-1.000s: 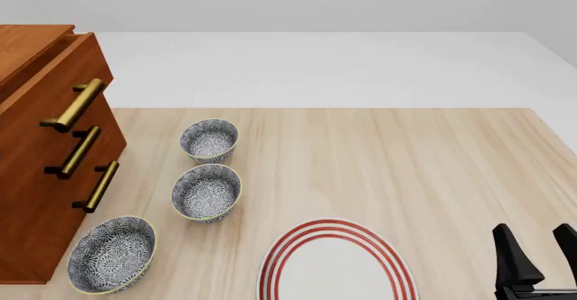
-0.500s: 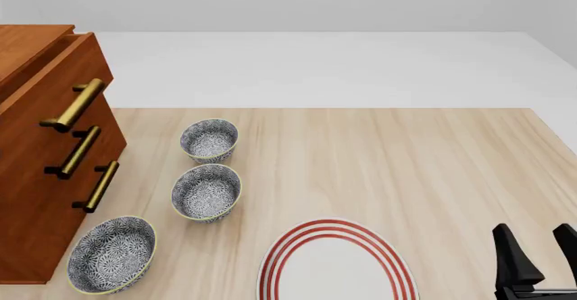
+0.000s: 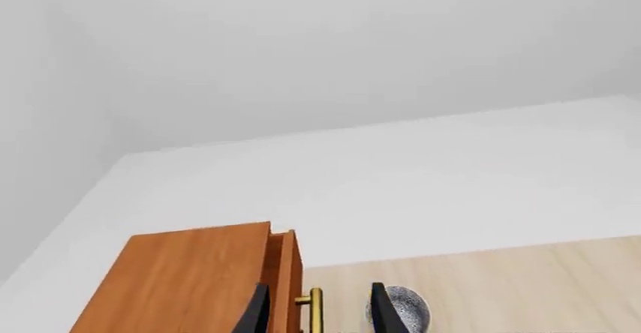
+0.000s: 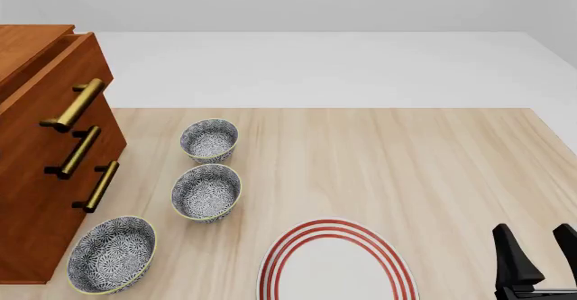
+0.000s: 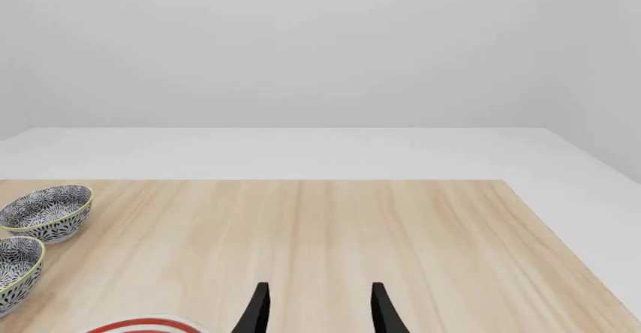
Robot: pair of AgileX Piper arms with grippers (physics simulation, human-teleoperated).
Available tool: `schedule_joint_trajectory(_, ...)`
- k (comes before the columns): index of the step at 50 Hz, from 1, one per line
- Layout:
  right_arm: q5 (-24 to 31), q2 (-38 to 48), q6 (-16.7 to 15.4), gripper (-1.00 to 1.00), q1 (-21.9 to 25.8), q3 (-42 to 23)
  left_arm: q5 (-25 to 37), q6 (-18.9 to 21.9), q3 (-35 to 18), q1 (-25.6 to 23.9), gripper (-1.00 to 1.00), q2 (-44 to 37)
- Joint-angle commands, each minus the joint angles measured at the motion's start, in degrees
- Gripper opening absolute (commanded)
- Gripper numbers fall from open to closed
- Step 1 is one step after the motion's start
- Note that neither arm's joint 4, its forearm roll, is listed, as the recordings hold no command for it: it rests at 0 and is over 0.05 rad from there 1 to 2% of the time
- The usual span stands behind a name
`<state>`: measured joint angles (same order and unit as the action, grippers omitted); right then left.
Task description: Open the top drawer of the cabinet.
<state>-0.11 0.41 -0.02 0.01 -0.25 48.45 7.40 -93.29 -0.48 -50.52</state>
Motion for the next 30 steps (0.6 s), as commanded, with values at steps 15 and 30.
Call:
schedule_joint_trajectory(15, 0.0, 0.0, -0.01, 1.0, 0.0, 0.0, 9.71, -4.92, -9.14, -5.6, 1.0, -6.59)
schedule_joint_trajectory(30, 0.0, 0.01, 0.0, 1.0, 0.0, 0.0, 7.37, -5.08, -5.56, -3.38, 1.0, -6.06)
